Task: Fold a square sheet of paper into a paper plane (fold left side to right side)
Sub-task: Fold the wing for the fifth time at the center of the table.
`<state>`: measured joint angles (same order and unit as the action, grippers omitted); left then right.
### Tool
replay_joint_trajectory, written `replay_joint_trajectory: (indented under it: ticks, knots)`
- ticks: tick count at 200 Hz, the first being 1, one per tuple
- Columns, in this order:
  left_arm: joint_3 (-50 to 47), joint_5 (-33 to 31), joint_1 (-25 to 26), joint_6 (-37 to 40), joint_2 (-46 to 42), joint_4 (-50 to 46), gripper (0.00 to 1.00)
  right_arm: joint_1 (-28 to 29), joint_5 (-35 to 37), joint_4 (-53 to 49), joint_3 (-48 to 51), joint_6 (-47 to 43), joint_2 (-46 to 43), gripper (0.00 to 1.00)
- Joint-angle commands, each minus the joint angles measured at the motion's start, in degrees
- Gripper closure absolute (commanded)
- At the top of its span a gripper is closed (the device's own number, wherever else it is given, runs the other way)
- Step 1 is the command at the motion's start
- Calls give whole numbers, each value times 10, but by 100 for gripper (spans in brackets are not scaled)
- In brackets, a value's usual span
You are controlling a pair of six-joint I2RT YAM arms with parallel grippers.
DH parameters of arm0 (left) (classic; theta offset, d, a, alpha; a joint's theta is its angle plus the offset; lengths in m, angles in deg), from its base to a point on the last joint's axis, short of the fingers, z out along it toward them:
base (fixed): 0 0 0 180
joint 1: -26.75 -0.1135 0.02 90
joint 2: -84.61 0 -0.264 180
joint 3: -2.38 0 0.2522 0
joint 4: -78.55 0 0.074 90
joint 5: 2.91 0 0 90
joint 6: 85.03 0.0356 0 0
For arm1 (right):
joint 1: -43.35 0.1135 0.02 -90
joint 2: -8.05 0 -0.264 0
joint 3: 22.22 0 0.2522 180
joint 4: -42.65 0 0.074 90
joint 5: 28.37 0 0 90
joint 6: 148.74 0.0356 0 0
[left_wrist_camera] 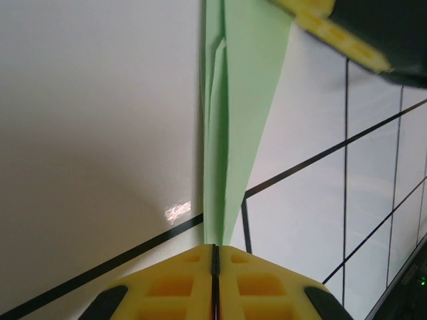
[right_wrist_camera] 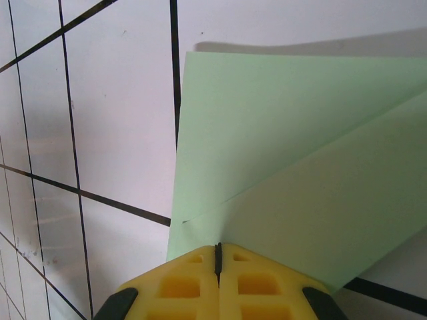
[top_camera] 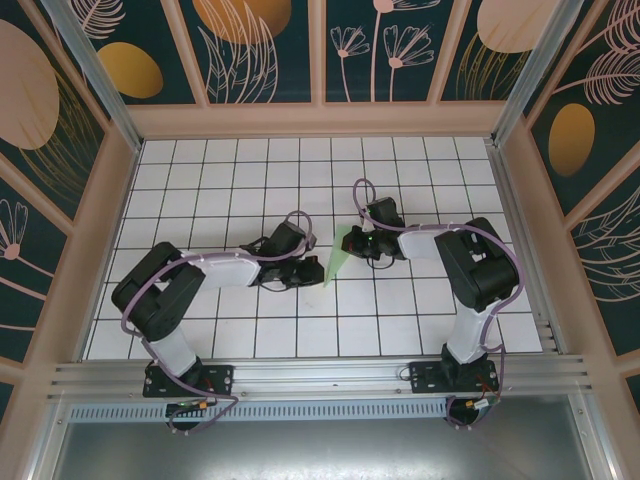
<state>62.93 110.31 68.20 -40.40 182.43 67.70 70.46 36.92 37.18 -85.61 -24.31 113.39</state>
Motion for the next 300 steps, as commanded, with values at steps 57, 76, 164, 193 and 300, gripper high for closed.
replay_joint_trajectory:
  ticks: [57, 76, 164, 193, 300]
  knots:
    - [52, 66, 25, 27, 38, 16, 88, 4, 40, -46, 4, -11, 33, 95]
    - [57, 55, 26, 27, 57, 13, 88, 4, 41, -48, 6, -11, 32, 96]
    - [52, 5, 26, 15, 83, 0, 88, 4, 46, -57, 5, -15, 28, 96]
    - [46, -2, 25, 11, 85, 0, 88, 4, 48, -60, 5, -17, 29, 95]
    - [-16, 15, 25, -1, 54, 15, 89, -14, 31, -58, 4, -24, 39, 95]
